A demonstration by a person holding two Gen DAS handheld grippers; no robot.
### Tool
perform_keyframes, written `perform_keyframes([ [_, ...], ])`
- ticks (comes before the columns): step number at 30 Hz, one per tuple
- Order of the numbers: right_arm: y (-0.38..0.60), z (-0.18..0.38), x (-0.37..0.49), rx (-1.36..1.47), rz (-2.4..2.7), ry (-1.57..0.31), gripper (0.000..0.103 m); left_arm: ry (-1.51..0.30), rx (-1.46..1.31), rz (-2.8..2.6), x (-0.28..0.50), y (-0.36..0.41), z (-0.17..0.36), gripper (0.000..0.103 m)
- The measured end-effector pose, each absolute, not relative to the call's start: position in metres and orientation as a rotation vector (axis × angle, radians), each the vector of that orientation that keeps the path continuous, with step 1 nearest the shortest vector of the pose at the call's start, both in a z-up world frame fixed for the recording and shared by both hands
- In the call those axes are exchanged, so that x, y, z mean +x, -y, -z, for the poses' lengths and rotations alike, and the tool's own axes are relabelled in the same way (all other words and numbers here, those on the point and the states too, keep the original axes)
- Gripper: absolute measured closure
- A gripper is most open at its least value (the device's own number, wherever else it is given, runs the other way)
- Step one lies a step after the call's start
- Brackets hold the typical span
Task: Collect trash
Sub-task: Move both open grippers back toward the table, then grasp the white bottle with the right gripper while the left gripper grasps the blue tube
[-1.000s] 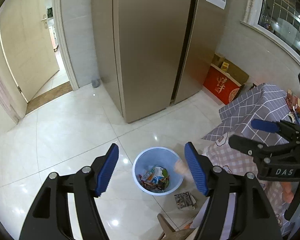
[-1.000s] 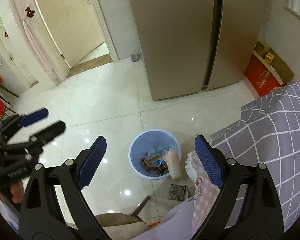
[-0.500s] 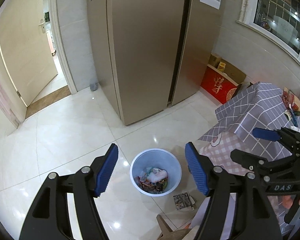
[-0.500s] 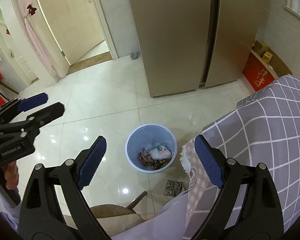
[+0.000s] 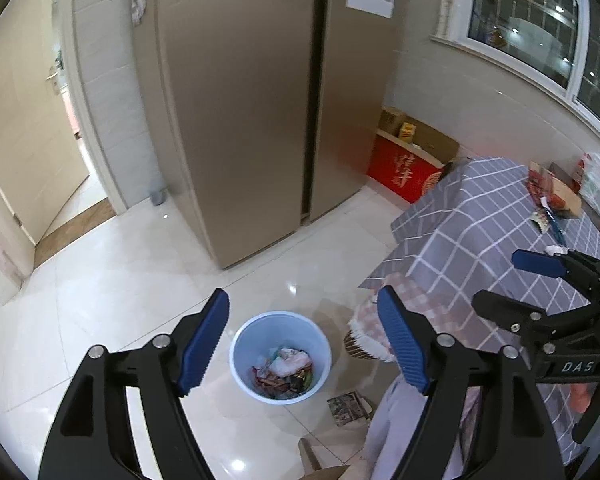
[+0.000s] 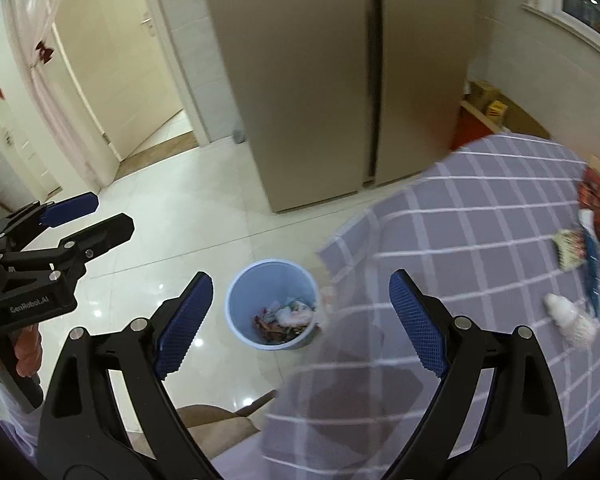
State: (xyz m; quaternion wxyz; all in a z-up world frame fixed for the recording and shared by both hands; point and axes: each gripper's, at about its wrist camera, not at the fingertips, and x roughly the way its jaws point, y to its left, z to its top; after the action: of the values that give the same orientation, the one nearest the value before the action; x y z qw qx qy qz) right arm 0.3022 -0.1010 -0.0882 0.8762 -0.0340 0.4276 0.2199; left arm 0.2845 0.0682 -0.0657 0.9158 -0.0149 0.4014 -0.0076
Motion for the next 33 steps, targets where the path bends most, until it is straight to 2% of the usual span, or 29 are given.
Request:
perform_keyframes([
  [21,0.254,0.094,0.31,0.012,-0.113,-0.903,0.016,-0.849,0.052,0.218,0.306,0.05,0.064,0.026],
  [23,0.258,0.098,0.313,0.025,-0.122,-0.919,0.028,-0.85,0.058,0.226,0.307,0.057,0.064,0.026],
  [25,0.261,0.105,0.318,0.017,-0.101,-0.921,0.049,-0.852,0.065,0.235,0.308,0.064,0.064,0.026],
  [26,0.262,0.106,0.319,0.002,-0.091,-0.913,0.052,-0.854,0.069,0.236,0.309,0.067,0.064,0.026],
  [28,0.263,0.105,0.32,-0.004,-0.085,-0.906,0.077,-0.858,0.077,0.238,0.31,0.072,0.063,0.026],
  [30,0.27,0.105,0.321,0.027,-0.092,-0.913,0.089,-0.858,0.083,0.247,0.312,0.079,0.063,0.026],
  [33,0.282,0.103,0.32,0.074,-0.097,-0.911,0.093,-0.862,0.089,0.265,0.316,0.092,0.062,0.026],
])
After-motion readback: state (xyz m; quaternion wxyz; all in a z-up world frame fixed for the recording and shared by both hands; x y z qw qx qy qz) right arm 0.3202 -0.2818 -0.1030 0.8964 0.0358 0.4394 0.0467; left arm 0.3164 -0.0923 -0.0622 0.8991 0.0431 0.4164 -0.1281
